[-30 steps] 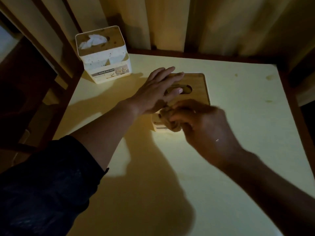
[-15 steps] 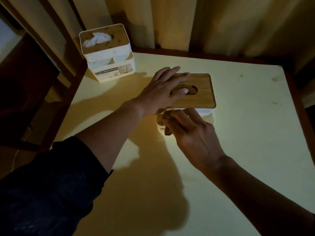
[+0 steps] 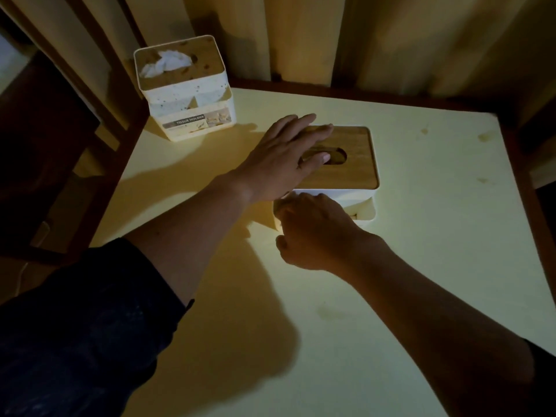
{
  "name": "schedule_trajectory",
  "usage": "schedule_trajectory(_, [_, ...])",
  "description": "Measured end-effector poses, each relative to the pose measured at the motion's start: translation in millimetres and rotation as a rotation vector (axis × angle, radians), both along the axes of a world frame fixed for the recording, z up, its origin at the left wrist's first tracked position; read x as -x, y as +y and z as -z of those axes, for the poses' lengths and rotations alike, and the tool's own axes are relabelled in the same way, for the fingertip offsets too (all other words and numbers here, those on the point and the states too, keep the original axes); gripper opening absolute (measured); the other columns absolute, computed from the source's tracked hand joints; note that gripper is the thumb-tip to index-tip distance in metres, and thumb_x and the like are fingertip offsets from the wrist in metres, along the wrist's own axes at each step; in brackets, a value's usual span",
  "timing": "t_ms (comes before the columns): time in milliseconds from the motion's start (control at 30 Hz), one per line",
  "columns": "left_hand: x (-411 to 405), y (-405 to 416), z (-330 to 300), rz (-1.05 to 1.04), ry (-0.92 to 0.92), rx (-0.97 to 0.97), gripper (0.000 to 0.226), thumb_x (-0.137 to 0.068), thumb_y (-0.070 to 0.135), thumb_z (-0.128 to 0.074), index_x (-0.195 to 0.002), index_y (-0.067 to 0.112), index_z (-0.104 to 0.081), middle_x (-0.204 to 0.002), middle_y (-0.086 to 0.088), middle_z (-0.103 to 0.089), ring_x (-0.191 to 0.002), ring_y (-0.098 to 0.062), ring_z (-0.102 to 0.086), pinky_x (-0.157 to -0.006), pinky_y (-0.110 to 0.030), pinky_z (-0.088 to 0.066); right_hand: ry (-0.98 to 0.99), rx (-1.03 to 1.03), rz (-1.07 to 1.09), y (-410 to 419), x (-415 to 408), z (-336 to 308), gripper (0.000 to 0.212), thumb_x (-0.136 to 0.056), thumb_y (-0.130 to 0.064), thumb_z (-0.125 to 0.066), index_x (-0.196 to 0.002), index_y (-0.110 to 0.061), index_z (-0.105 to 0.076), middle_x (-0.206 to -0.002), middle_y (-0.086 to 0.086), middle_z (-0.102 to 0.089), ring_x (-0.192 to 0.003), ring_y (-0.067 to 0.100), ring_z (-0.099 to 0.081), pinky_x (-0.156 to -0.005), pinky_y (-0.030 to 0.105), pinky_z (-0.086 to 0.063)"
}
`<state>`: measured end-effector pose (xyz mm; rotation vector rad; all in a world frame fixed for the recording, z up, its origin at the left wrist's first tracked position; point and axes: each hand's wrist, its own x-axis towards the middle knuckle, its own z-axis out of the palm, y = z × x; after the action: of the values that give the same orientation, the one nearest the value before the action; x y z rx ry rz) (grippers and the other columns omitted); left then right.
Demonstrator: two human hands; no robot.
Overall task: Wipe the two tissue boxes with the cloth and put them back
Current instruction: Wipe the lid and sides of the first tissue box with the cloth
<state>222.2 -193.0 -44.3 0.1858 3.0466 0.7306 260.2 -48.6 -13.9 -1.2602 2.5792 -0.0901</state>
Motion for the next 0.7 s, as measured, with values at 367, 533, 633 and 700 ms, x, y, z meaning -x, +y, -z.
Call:
schedule_trajectory(367, [-4.5, 5.4, -5.3, 0.058, 0.295, 0.261, 0.038, -0.102, 0.047, -0.047, -0.132, 0.027, -0.059, -0.128, -0.005, -0.054, -0.125, -0.026, -0.044, -0.117, -0.06, -0.027, 0.082, 0.031, 0.082, 5.4, -10.8, -0.9, 0.025, -0.104, -0.022, -0.054, -0.125, -0.015, -0.065, -0.118, 0.007, -0.073, -0.106, 0.029, -0.072, -0.078, 0.033, -0.046])
schedule_trajectory(533, [-6.8, 7.1, -14.8, 0.169, 0.402, 0.404, 0.014, -0.101, 0.03, -0.062, -0.107, 0.028, -0.074, -0.111, -0.002, -0.069, -0.129, -0.03, -0.052, -0.116, -0.076, 0.005, 0.053, -0.05, -0.041, 2.2, 1.6, 3.6, 0.032, -0.104, -0.025, -0.057, -0.131, -0.008, -0.062, -0.132, 0.011, -0.066, -0.115, 0.031, -0.068, -0.091, 0.037, -0.053])
schedule_trajectory(633, [-8.2, 9.5, -24.0, 0.2, 0.374, 0.473, 0.009, -0.096, 0.025, -0.07, -0.1, 0.032, -0.074, -0.12, -0.018, -0.069, -0.139, -0.043, -0.046, -0.113, -0.07, 0.013, 0.088, -0.021, -0.034, 4.5, 4.8, -2.9, 0.029, -0.104, -0.026, -0.059, -0.128, -0.011, -0.065, -0.129, 0.01, -0.067, -0.113, 0.032, -0.068, -0.08, 0.033, -0.043])
schedule_trajectory(700, [-4.5, 8.5, -29.5, 0.238, 0.307, 0.535, 0.019, -0.104, 0.03, -0.053, -0.105, 0.032, -0.072, -0.128, -0.02, -0.066, -0.144, -0.042, -0.043, -0.114, -0.071, 0.019, 0.126, 0.003, -0.044, 8.0, 1.2, -6.9, 0.03, -0.105, -0.025, -0.058, -0.13, -0.011, -0.064, -0.126, 0.011, -0.068, -0.11, 0.031, -0.07, -0.078, 0.033, -0.045])
